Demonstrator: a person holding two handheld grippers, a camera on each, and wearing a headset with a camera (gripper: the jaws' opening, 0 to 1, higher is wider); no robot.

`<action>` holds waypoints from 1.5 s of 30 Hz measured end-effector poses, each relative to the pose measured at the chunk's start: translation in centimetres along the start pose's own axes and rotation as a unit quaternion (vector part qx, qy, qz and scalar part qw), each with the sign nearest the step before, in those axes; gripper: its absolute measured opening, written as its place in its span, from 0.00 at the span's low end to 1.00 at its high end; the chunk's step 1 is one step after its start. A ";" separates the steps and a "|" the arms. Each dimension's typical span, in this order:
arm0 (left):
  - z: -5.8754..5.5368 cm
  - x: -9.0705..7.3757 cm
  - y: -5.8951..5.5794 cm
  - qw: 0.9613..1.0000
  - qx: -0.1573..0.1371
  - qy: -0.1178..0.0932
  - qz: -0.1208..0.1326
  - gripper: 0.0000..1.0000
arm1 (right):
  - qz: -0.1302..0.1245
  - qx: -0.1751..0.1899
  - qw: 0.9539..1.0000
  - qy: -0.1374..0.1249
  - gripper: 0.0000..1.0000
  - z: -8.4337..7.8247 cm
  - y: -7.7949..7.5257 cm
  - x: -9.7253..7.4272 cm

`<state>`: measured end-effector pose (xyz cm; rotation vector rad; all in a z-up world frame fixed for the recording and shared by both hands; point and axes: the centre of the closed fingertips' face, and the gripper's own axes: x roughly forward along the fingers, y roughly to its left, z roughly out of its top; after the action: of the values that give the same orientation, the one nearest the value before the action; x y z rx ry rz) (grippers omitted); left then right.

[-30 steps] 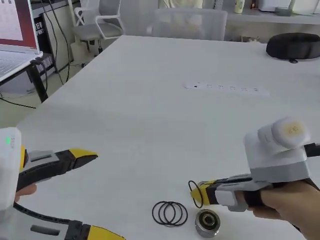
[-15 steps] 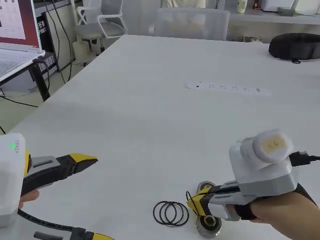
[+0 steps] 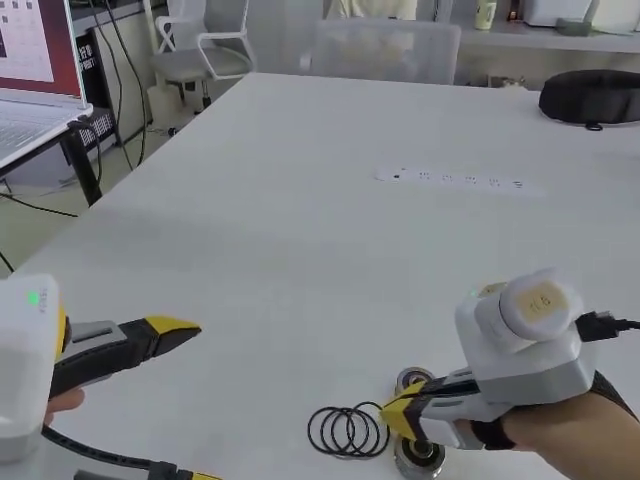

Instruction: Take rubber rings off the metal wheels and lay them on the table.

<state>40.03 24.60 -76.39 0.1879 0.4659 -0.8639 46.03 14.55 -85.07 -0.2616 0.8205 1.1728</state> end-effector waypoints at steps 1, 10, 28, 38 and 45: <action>0.0 0.0 0.0 1.000 0.000 0.000 0.000 0.93 | 0.000 0.000 1.000 0.001 0.00 0.0 0.0 0.0; -0.1 0.0 0.0 1.000 -0.002 0.003 -0.001 0.92 | -0.003 -0.004 1.000 0.005 0.01 -0.2 -0.3 -0.1; 0.1 0.1 -0.1 1.000 -0.010 -0.003 -0.003 0.92 | -0.002 0.002 1.000 -0.017 0.05 1.0 -0.1 -1.1; 0.6 0.0 -0.1 0.999 -0.021 -0.023 -0.004 0.93 | 0.017 -0.011 1.000 -0.023 0.21 2.2 1.9 -2.0; 0.6 0.0 -0.2 0.999 -0.019 -0.025 -0.010 0.95 | 0.033 -0.048 0.998 -0.024 0.38 3.0 3.7 -2.8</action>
<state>40.06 24.23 -75.89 0.1264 0.4386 -0.8759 43.62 15.84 -80.25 -0.2863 0.7356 1.2772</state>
